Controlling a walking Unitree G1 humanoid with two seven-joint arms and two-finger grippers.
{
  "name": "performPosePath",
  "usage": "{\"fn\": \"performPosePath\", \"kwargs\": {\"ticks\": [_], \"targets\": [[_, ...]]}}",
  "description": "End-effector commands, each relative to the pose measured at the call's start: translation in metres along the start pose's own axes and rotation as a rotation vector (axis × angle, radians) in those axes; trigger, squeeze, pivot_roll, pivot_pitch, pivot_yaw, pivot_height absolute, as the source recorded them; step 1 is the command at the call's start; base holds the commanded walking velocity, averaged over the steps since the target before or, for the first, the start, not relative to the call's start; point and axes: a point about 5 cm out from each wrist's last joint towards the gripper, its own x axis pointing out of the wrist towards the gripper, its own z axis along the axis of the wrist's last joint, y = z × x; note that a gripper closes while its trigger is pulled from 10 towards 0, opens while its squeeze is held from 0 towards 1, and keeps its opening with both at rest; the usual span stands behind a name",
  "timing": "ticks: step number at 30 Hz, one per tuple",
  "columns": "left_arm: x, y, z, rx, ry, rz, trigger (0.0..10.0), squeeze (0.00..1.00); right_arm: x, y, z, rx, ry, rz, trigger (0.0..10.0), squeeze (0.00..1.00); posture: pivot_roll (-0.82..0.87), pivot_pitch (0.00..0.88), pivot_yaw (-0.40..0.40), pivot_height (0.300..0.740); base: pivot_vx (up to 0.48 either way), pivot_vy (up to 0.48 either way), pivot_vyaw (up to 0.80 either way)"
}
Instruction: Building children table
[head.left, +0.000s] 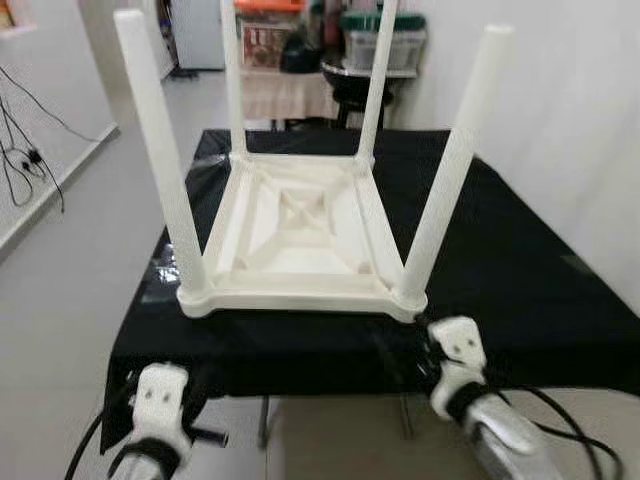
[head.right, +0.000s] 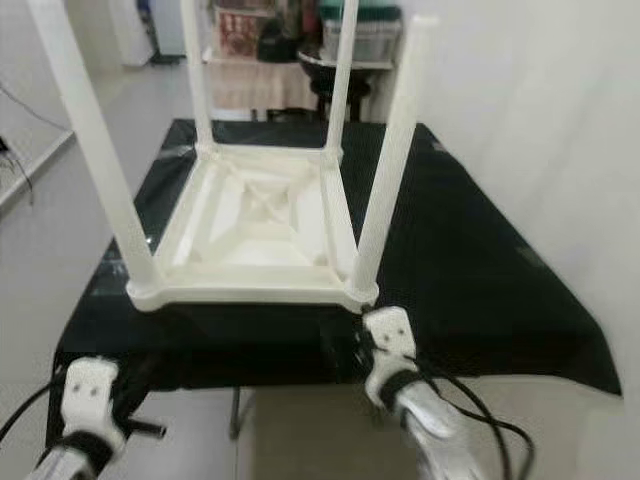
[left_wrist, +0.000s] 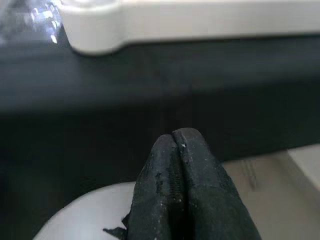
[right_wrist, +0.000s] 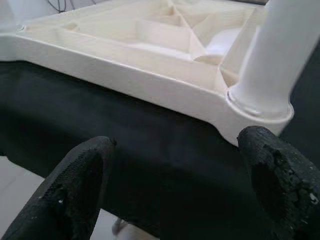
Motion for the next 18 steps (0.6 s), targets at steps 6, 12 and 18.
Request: {"fn": "performPosePath", "kwargs": {"ticks": [6,12,18], "targets": [[-0.022,0.003,0.018,0.01,-0.025,0.03,10.0,0.0,-0.025,0.02,0.007,0.032,-0.03,-0.026,10.0,0.0,-0.04,0.0,-0.056,0.74,0.0,0.0,0.0],[-0.03,-0.008,0.022,-0.014,-0.03,-0.012,10.0,0.0,-0.034,0.026,0.006,0.089,-0.024,-0.082,10.0,0.0,-0.05,0.0,-0.052,0.74,0.0,0.0,0.0],[-0.028,-0.01,0.021,-0.062,-0.021,-0.025,10.0,0.0,-0.037,0.026,0.004,0.133,-0.031,-0.08,10.0,0.0,-0.05,0.0,-0.047,0.74,0.0,0.0,0.0]]}}
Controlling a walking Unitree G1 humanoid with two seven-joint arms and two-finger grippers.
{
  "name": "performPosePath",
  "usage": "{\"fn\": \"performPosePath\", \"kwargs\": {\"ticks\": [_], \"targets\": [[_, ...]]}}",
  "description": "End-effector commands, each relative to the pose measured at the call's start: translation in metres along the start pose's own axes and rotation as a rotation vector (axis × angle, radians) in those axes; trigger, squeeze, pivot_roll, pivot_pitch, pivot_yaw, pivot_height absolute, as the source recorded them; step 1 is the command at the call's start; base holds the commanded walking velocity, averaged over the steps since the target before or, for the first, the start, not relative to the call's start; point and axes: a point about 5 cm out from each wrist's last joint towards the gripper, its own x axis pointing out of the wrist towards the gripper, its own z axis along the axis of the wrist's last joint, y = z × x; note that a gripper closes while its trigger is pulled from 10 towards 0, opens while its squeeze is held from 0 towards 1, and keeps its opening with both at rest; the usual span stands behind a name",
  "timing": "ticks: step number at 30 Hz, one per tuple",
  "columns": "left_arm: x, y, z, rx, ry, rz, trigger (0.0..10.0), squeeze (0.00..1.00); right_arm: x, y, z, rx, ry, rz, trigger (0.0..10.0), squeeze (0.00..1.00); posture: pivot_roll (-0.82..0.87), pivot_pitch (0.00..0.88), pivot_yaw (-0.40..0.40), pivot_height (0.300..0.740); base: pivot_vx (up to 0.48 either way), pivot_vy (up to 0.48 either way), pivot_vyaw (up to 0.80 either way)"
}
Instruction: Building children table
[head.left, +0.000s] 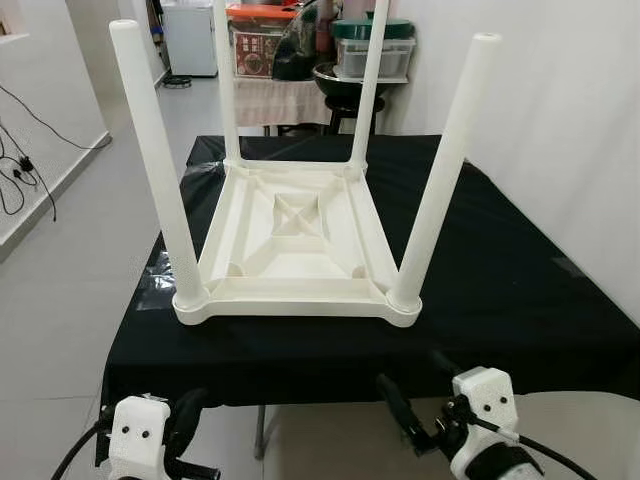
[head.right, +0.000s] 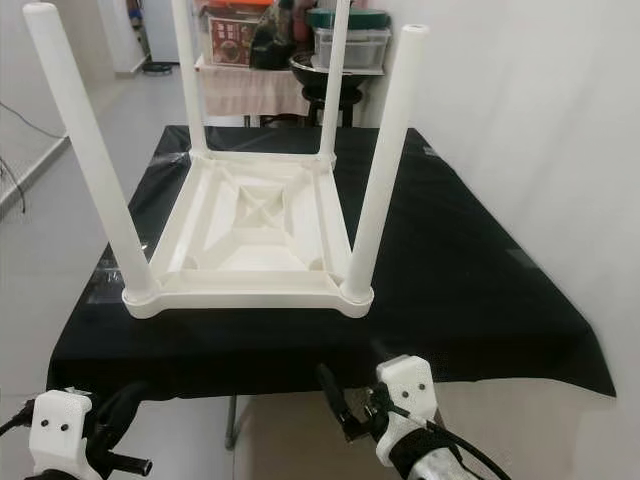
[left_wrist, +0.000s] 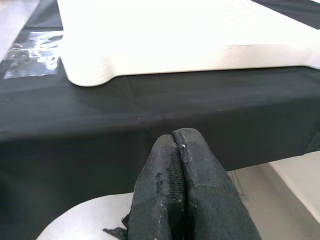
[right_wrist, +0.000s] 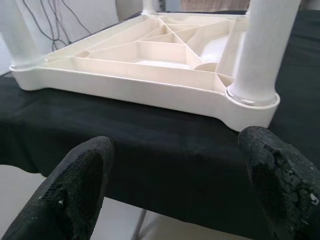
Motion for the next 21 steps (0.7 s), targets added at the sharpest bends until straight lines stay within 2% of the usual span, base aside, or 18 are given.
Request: {"fn": "performPosePath", "kwargs": {"ticks": [1,5,7,9,21], "targets": [[-0.0002,-0.0007,-0.001,-0.015,0.014,-0.012,10.0,0.0,-0.0024,-0.0018,0.0013,0.01,0.0,-0.009,10.0,0.0,-0.05,0.0,-0.046,0.74,0.0,0.0,0.0],[0.0003,-0.0014,-0.0002,-0.017,0.013,-0.033,10.0,0.0,-0.0028,-0.0013,0.0008,0.009,-0.001,-0.008,10.0,0.0,-0.05,0.0,-0.045,0.74,0.0,0.0,0.0],[0.0004,-0.0019,0.0,-0.018,0.011,-0.041,10.0,0.0,-0.0026,-0.0002,0.0004,0.003,-0.001,0.0,10.0,0.0,-0.05,0.0,-0.044,0.74,0.277,0.0,0.8],[0.0001,-0.0032,0.0017,-0.023,0.014,-0.052,10.0,0.0,-0.0025,0.0013,-0.0008,0.032,0.01,0.004,10.0,0.0,-0.05,0.0,-0.042,0.74,0.311,0.0,0.0],[-0.0014,-0.0051,0.0041,-0.026,0.018,-0.071,10.0,0.0,-0.0026,0.0043,-0.0006,0.035,0.007,0.06,10.0,0.0,-0.04,0.0,-0.041,0.74,0.315,0.0,0.22]]}}
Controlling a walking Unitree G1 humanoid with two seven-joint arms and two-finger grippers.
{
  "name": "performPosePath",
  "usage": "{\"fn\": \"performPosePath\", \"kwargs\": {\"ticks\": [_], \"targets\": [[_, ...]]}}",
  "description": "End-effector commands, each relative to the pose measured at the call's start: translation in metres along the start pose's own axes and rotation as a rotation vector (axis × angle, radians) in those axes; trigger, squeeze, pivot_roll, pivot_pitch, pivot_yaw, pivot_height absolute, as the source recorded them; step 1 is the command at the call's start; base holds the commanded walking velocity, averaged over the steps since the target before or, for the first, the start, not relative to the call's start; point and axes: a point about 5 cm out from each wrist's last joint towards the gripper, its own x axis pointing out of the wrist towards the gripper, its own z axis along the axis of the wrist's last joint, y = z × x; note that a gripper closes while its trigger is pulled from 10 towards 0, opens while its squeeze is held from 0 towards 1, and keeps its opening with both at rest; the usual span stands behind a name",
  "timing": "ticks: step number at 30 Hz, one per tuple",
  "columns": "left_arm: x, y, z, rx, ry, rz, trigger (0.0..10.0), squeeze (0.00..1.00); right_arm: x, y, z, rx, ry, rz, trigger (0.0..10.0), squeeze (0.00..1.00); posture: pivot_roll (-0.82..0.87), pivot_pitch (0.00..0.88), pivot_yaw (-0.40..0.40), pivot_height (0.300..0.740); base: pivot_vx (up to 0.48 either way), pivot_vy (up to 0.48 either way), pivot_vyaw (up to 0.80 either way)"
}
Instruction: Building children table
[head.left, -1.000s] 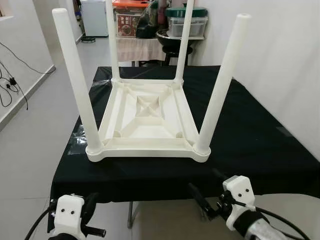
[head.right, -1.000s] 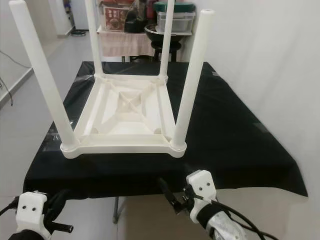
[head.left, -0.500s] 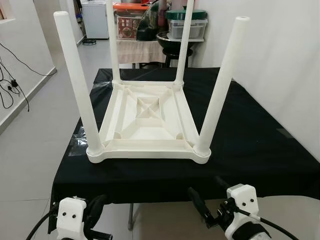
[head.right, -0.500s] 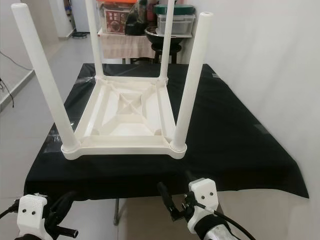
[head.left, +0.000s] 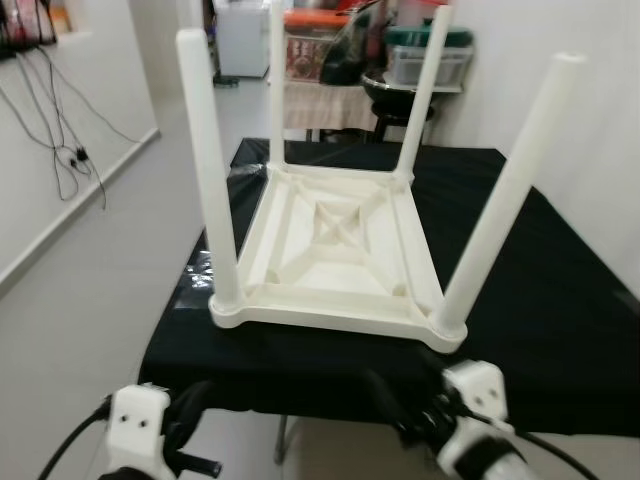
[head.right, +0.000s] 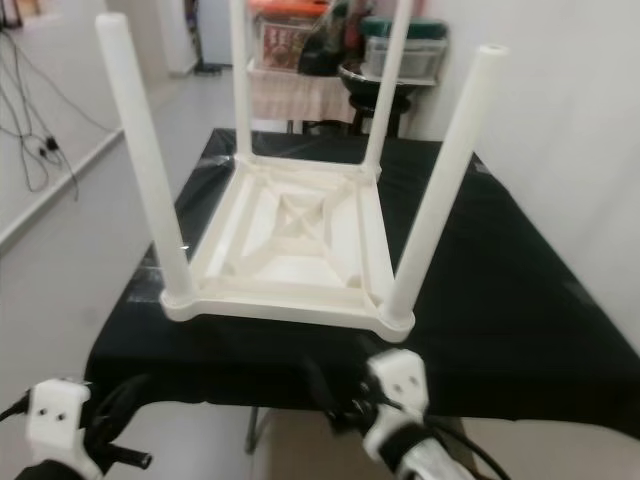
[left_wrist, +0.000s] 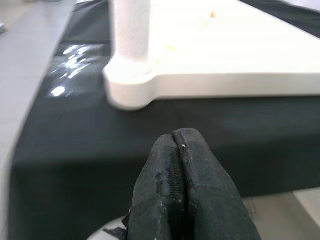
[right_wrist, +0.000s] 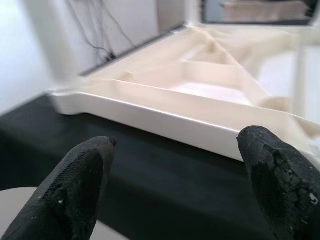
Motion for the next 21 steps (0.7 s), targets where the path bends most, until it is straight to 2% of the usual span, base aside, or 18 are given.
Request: {"fn": "performPosePath", "kwargs": {"ticks": [1,5,10,19,21], "targets": [[-0.0019,0.0004,-0.0003,0.002,0.011,-0.005,10.0,0.0,0.0013,0.0003,0.0024,-0.007,-0.01,0.009,10.0,0.0,-0.04,0.0,-0.043,0.74,0.315,0.0,0.47],[-0.0023,0.0007,0.0001,0.0,0.013,-0.004,10.0,0.0,0.0016,-0.0012,-0.0025,0.011,0.032,-0.002,10.0,0.0,-0.04,0.0,-0.044,0.74,0.319,0.0,0.0],[-0.0028,0.001,0.0009,0.0,0.016,-0.005,10.0,0.0,0.0021,0.0001,-0.0022,0.03,0.022,0.024,10.0,0.0,-0.04,0.0,-0.041,0.74,0.314,0.0,0.0],[0.0005,0.0081,0.003,0.043,0.025,0.018,10.0,0.0,0.0036,0.0017,-0.0042,0.063,0.023,0.049,10.0,0.0,-0.04,0.0,-0.04,0.74,0.0,0.0,0.0],[0.0007,0.0087,0.005,0.05,0.013,0.014,10.0,0.04,0.0039,0.0027,-0.0041,0.067,0.023,0.054,10.0,0.0,-0.04,0.0,-0.036,0.74,0.0,0.0,0.0]]}}
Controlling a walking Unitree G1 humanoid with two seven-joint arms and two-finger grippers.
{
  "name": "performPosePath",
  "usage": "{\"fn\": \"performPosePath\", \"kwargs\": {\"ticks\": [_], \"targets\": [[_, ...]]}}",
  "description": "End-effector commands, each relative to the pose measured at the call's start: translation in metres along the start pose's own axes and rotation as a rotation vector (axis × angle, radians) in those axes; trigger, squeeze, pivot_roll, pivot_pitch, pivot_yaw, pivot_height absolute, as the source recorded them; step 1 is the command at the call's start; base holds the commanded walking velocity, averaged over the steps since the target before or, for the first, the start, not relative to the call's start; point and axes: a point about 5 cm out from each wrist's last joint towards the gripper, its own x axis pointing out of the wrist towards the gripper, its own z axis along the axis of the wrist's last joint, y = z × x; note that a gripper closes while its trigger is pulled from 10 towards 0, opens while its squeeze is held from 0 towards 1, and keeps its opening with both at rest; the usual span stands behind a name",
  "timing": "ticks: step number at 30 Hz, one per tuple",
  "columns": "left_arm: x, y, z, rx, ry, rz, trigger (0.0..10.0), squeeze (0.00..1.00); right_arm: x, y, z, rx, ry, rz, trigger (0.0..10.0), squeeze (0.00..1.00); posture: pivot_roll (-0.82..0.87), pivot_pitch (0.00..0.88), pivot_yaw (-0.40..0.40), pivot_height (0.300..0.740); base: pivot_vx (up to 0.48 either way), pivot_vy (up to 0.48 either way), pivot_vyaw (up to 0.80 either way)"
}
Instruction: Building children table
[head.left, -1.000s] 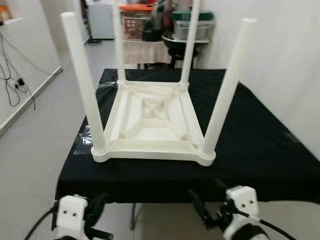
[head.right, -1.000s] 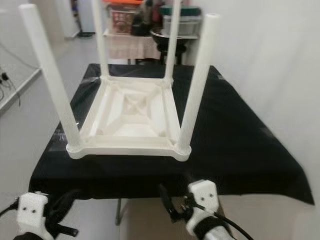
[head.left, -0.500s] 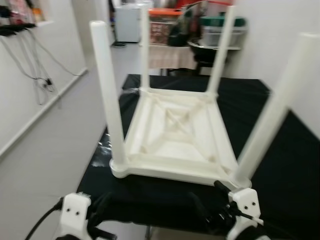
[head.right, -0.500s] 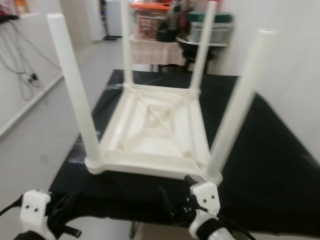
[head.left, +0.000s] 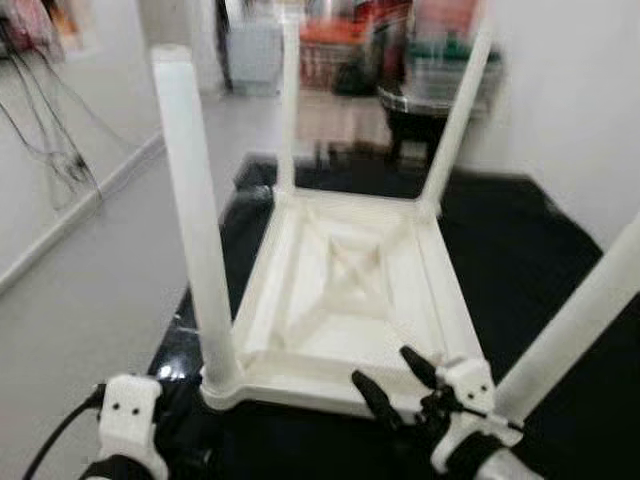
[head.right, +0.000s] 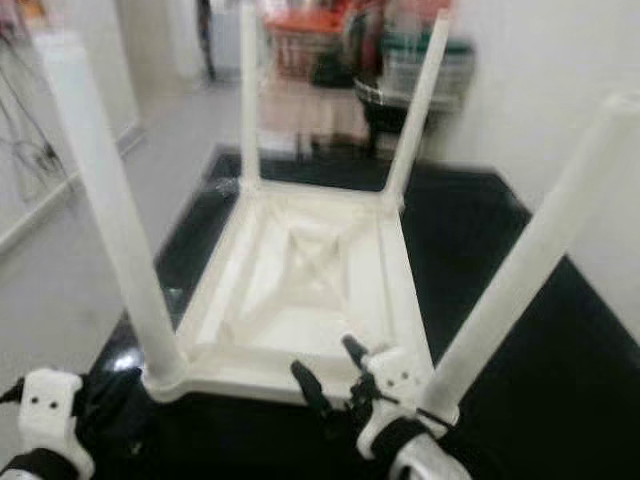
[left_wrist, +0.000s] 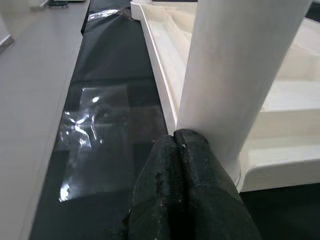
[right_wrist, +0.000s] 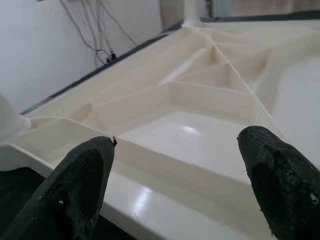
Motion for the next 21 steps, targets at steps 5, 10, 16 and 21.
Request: {"fn": "performPosePath", "kwargs": {"ticks": [5,10,16,21], "targets": [[0.005,-0.002,0.007,0.006,-0.033,-0.043,10.0,1.0,0.001,0.001,0.002,0.018,-0.003,0.011,10.0,0.0,-0.04,0.0,-0.033,0.74,0.0,0.0,0.0],[0.008,-0.011,0.009,0.005,-0.028,-0.174,10.0,1.0,0.002,0.002,0.002,0.025,-0.003,0.022,10.0,0.0,-0.04,0.0,-0.03,0.74,0.0,0.0,0.0],[0.001,-0.021,0.007,-0.019,0.006,-0.261,10.0,1.0,0.0,0.003,0.004,0.027,-0.003,0.03,10.0,0.0,-0.05,0.0,-0.029,0.74,0.0,0.0,0.0],[0.004,-0.013,0.006,0.013,0.006,-0.234,10.0,1.0,-0.001,0.003,0.004,0.025,0.004,0.04,10.0,0.0,-0.05,0.0,-0.032,0.74,0.0,0.0,0.0]]}}
